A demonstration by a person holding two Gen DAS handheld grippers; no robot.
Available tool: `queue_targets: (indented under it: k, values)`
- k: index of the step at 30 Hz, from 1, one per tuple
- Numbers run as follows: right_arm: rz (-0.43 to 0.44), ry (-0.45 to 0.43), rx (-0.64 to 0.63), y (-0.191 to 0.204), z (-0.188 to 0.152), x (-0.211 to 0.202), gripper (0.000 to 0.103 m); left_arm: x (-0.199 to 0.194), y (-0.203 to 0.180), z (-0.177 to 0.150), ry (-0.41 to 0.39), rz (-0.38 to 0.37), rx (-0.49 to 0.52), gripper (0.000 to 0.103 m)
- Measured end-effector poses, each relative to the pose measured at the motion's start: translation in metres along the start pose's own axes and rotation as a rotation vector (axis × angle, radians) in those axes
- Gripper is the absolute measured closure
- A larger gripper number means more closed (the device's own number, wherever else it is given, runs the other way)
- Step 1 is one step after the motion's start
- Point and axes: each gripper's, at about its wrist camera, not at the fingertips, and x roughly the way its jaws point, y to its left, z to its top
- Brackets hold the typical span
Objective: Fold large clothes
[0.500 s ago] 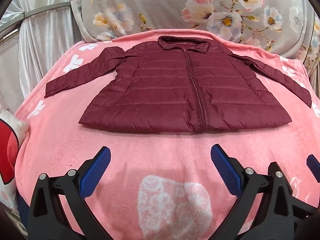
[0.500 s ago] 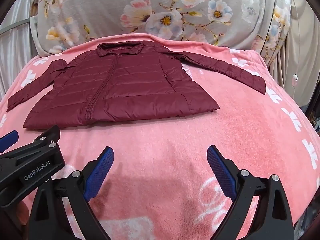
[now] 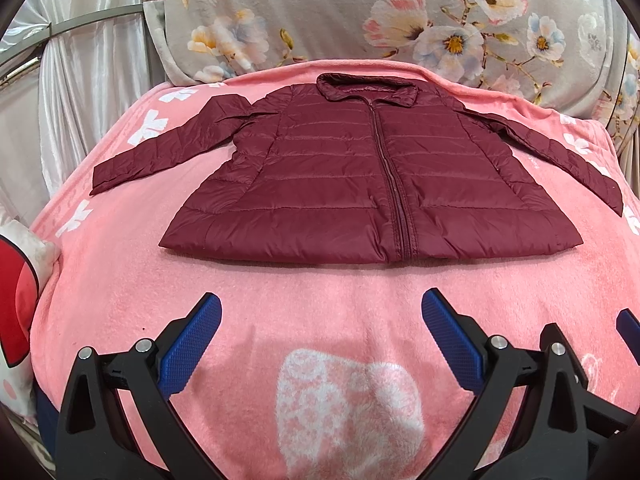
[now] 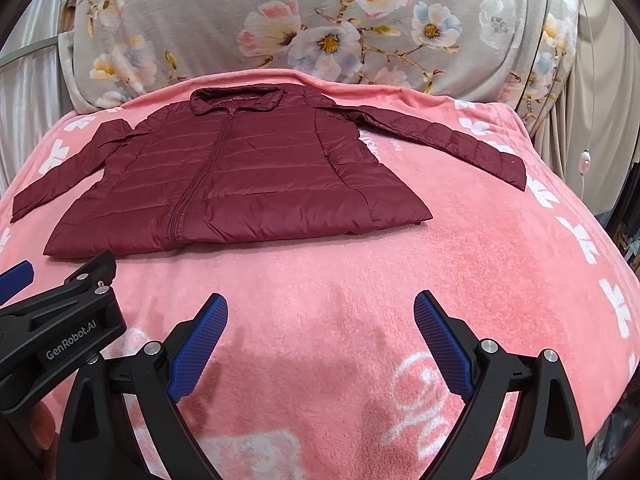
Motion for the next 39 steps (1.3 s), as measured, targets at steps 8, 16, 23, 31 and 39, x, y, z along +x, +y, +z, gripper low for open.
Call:
queue_targets:
  k: [8,16,23,31,39]
  values:
    - [0.000,-0.001,-0.003,0.000,-0.001,0.000,0.011,0.000,0.000,0.000,-0.002,-0.001,0.001,0.005]
    - [0.000,-0.005,0.000,0.002,-0.001,0.000,0.011,0.000,0.000,0.000,-0.004,-0.002,0.001,0.005]
    - [-0.004,-0.014,0.015,-0.005,-0.001,-0.005,0.011,-0.006,0.002,0.002,-0.001,0.001,0.001,0.005]
    - [-0.008,-0.015,0.001,-0.003,-0.001,-0.008,0.011,-0.009,0.014,-0.002,0.005,0.002,-0.002,0.005]
    - [-0.007,-0.013,-0.007,0.001,-0.001,-0.008,0.011,-0.009,0.014,-0.003,0.003,0.005,-0.002,0.005]
